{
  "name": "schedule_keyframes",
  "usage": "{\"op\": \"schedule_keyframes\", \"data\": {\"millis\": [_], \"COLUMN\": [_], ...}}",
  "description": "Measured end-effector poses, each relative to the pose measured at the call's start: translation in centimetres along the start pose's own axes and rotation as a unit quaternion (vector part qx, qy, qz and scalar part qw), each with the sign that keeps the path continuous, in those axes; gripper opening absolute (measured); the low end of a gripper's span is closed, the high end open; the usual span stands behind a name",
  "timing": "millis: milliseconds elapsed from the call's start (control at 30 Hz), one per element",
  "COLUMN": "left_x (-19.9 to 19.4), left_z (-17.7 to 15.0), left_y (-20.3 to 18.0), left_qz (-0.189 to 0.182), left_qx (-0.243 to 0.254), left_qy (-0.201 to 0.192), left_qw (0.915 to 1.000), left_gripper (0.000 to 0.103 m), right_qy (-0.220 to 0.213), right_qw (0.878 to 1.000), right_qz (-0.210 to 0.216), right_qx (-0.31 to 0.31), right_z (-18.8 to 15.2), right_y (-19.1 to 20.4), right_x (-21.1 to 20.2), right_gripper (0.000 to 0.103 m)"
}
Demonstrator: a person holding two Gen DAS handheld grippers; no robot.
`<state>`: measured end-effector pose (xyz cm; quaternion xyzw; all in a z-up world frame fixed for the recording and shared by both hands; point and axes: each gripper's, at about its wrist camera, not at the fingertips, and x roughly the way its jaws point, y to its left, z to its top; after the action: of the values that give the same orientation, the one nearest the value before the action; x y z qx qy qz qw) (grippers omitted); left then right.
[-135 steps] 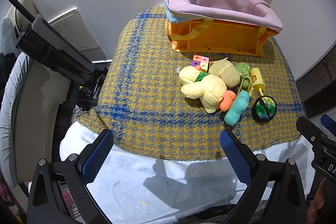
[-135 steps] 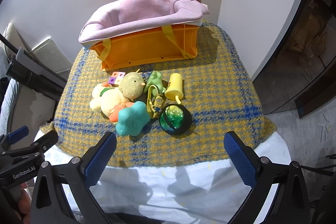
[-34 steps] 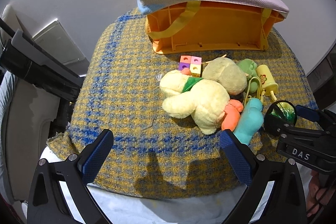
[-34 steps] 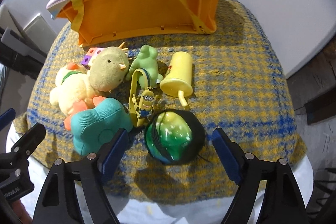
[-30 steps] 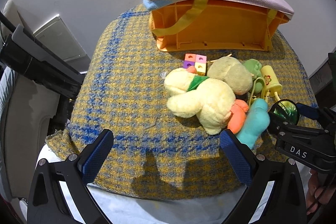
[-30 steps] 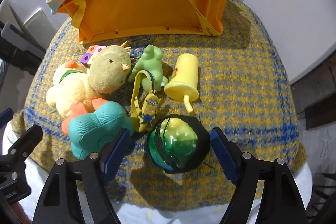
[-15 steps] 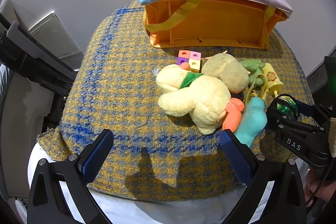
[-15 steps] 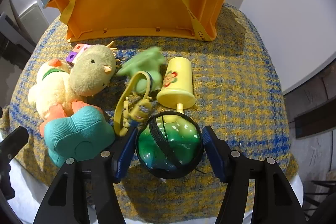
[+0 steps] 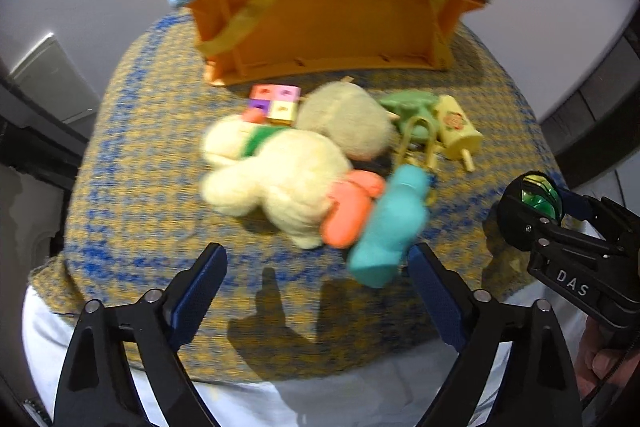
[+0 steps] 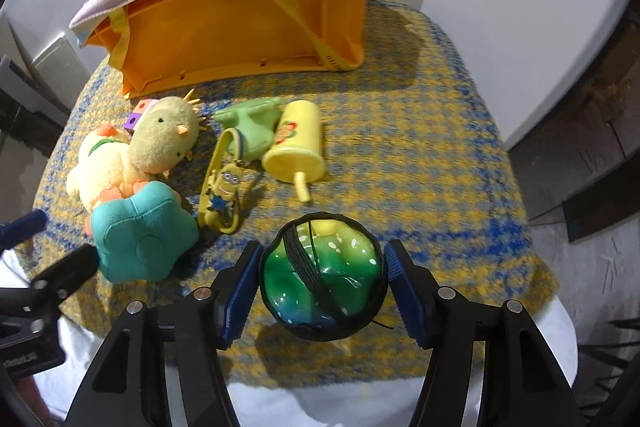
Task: Organize objects
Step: 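Grasp the teal flower plush with the left tool while the right tool grasps the green ball, then carry the teal plush and green ball into the pink-lined crate and release both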
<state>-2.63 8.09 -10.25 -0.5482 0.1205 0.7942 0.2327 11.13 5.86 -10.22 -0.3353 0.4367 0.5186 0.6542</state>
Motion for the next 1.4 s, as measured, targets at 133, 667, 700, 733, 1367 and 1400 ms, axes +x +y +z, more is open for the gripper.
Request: {"op": "schedule_keyframes", "data": {"millis": [133,667,700,733,1367,1400], "left_x": [0.8,3.6,3.4,3.1,-5.0,-5.4], "left_z": [0.0,0.0,0.0,0.0,3.2,3.8], "left_y": [-2.3,-4.6,-4.5,-4.4,0.4,0.9], "left_qz": [-0.015,-0.037,-0.039,-0.042,-0.057,-0.057], "left_qx": [0.029,0.057,0.056,0.055,0.027,0.025], "left_qy": [0.011,0.042,0.04,0.038,-0.049,-0.053], "left_qw": [0.9994,0.9968,0.9968,0.9969,0.9968,0.9966], "left_gripper": [0.084,0.03,0.03,0.03,0.03,0.03], "right_qy": [0.0,0.001,0.001,-0.001,-0.062,-0.069], "right_qw": [1.0,0.999,0.999,0.999,0.998,0.997], "right_qz": [-0.003,-0.002,-0.001,0.0,0.02,0.02], "right_qx": [0.02,0.048,0.048,0.047,0.014,0.011], "right_z": [-0.8,-2.9,-2.9,-2.9,0.9,1.3], "right_y": [-1.6,-3.8,-3.6,-3.5,-0.9,-0.6], "right_x": [-0.9,-1.3,-1.4,-1.6,-7.3,-7.8], "right_gripper": [0.062,0.062,0.062,0.062,0.062,0.062]}}
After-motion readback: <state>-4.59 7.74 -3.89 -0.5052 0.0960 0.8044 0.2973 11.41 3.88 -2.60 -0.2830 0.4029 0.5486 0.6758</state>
